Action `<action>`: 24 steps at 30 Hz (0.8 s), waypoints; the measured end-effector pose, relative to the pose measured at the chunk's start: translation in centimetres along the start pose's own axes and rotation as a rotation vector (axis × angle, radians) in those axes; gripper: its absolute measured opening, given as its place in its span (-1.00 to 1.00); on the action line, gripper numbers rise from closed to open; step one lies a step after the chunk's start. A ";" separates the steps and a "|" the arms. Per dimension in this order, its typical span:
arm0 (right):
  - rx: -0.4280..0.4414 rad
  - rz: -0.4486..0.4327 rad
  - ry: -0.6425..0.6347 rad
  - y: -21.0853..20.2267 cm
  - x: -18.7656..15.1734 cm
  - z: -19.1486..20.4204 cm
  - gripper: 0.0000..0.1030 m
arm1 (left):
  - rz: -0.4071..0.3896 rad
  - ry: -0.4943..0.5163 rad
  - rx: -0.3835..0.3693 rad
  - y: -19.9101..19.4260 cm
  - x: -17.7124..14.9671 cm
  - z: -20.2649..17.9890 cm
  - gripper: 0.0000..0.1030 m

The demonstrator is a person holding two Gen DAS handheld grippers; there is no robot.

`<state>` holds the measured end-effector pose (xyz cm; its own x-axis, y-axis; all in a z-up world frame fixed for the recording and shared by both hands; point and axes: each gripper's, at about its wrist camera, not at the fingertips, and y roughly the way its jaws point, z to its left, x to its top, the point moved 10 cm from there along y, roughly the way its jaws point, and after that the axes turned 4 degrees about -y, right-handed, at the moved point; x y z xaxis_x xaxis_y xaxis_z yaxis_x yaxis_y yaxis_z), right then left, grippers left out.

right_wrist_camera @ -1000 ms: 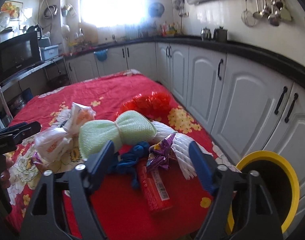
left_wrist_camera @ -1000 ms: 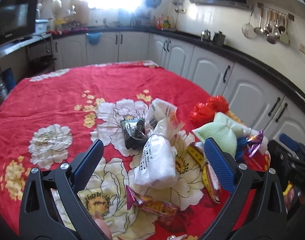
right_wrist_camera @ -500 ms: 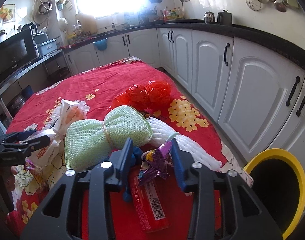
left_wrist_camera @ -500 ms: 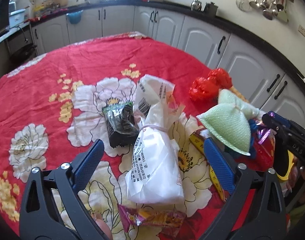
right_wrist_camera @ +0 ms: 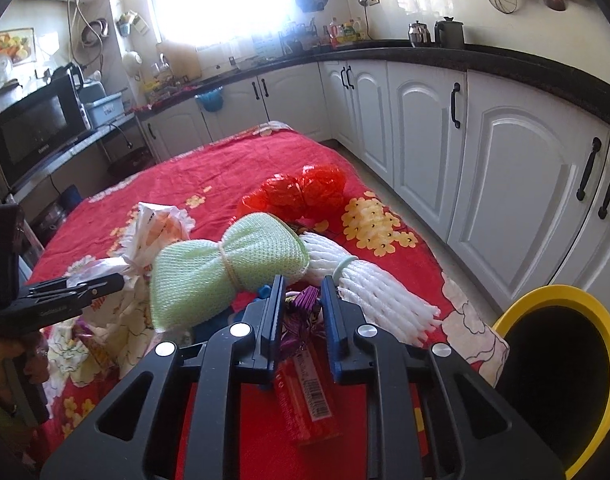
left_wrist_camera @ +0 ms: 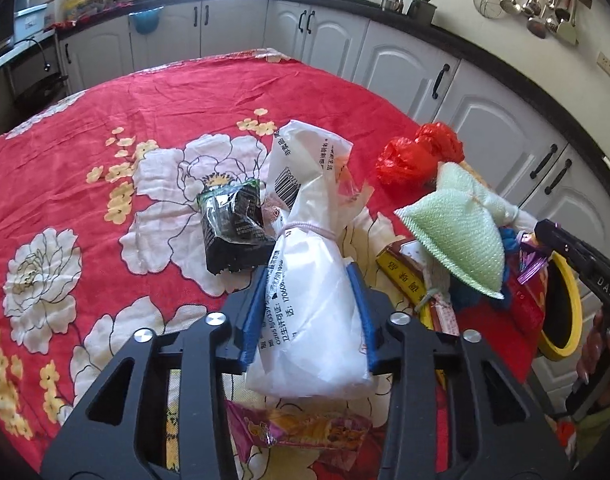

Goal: Collect trash
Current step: 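Carry the white bag with the left tool over the yellow bin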

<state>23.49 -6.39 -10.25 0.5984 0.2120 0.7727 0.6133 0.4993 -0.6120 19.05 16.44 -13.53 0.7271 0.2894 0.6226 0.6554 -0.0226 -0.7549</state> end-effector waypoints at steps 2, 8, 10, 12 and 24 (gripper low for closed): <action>0.013 -0.011 0.007 -0.8 0.1 0.0 -0.66 | -0.020 -0.007 -0.005 -0.6 0.3 0.0 -0.45; 0.040 -0.049 0.025 -2.9 0.6 0.5 -0.67 | -0.090 -0.024 -0.028 -3.4 1.7 -0.3 -0.46; 0.049 -0.059 0.032 -3.6 0.7 0.5 -0.67 | -0.111 -0.025 -0.034 -4.2 2.1 -0.6 -0.46; 0.053 -0.072 0.035 -4.3 0.9 0.5 -0.67 | -0.134 -0.018 -0.044 -5.2 2.4 -1.2 -0.46; 0.026 -0.145 0.063 -9.0 1.5 -1.8 -0.67 | -0.178 0.072 -0.145 -7.3 2.7 -8.1 -0.46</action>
<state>19.79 -12.06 -3.91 0.5363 0.0832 0.8399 0.6824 0.5429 -0.4895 17.91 9.65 -4.69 0.6070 0.2323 0.7600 0.7931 -0.1163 -0.5978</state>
